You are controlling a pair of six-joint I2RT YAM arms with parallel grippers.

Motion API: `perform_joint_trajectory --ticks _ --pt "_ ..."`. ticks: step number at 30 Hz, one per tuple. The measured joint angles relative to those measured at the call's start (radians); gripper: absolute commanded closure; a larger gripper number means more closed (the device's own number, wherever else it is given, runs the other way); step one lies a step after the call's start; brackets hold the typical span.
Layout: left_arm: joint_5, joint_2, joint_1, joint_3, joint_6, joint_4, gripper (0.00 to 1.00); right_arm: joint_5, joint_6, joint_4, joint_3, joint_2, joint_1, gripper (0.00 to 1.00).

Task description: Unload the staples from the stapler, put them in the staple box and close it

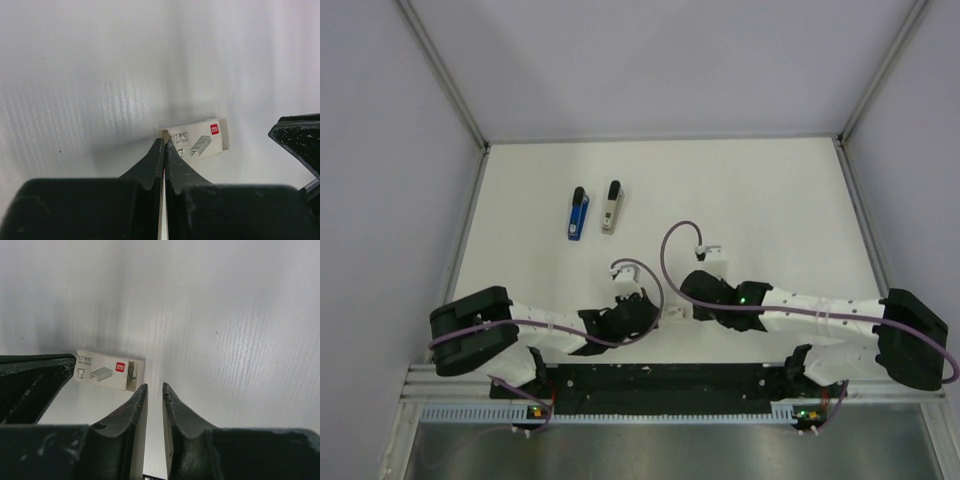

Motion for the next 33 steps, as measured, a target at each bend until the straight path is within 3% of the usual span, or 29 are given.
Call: perform_joint_trajectory --ticks 16,33 --pt "0.002 0.035 0.0 0.008 0.001 0.011 1.0 -0.06 0.004 0.074 -0.058 0.084 -0.006 1.0" --pt "0.005 0.094 0.004 0.04 0.006 0.058 1.0 -0.119 -0.025 0.157 -0.058 0.142 -0.012 1.0"
